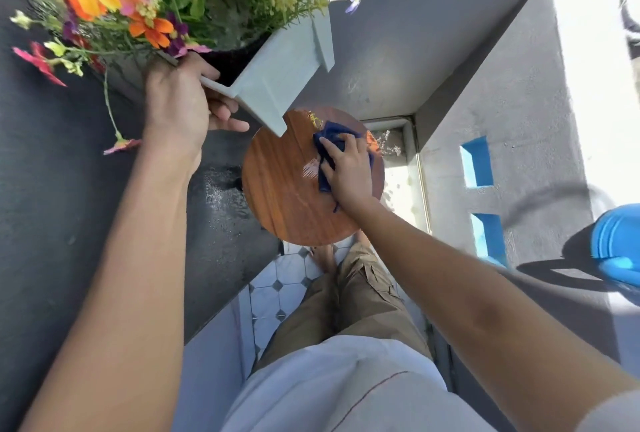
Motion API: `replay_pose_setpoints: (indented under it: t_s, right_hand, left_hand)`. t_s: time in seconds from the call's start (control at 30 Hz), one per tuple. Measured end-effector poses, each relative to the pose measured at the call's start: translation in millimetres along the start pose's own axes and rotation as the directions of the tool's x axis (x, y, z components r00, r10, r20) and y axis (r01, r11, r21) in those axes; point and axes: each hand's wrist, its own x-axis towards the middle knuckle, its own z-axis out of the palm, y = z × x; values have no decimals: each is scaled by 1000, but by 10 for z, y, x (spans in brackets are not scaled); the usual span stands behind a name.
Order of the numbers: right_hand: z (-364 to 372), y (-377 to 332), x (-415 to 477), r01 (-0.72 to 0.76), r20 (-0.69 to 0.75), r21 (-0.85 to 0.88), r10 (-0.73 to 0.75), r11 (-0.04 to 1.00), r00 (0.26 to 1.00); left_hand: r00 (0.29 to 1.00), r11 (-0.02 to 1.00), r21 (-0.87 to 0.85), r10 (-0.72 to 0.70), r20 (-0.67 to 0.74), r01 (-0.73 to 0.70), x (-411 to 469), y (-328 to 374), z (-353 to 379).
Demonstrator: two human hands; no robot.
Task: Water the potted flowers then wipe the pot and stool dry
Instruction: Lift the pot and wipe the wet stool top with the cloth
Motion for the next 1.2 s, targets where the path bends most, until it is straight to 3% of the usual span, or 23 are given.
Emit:
replay_pose_setpoints:
  t_s: [0.17, 0.33, 0.47, 0.6, 0.7, 0.77, 0.93, 1.07, 1.13, 1.2]
  right_hand:
    - [440, -664, -739, 248, 137, 127, -265, 960, 955]
    - [464, -564, -1282, 294, 155, 191, -324, 937, 933]
    - [182, 79, -1121, 258, 59, 121, -266, 959, 962]
    - [-119, 606, -554, 107, -18, 43, -107, 993, 994]
    - [-235, 678, -206, -97, 26, 79, 95, 992, 995]
    - [-214, 590, -188, -105, 18, 62, 104, 993, 994]
    - [22, 205, -757, 158, 44, 69, -162, 985, 986]
    - [149, 23, -1253, 397, 189, 154, -421, 905, 887]
    - [110, 115, -1277, 442, 205, 155, -467, 883, 860]
    - [25, 261, -1127, 410, 183, 135, -429, 902, 885]
  left_hand:
    - [1000, 1000, 10, -11, -4, 11, -2, -44, 66]
    - [1000, 1000, 19, -24, 13, 24, -17, -78, 82]
    - [1000, 1000, 17, -17, 16, 17, -30, -83, 76]
    - [1000, 1000, 13, -10, 9, 10, -21, -79, 65]
    - [1000, 1000, 12, -9, 5, 9, -11, -79, 60]
    - [1000, 1000, 9, -6, 11, 6, 0, -84, 56]
    - [999, 1000, -2, -10, 35, 10, 34, -97, 59]
    - [999, 1000, -6, -18, 34, 18, 40, -105, 88]
    - [999, 1000, -5, -19, 37, 19, 38, -102, 89]
    - [999, 1000, -5, -15, 43, 15, 41, -94, 81]
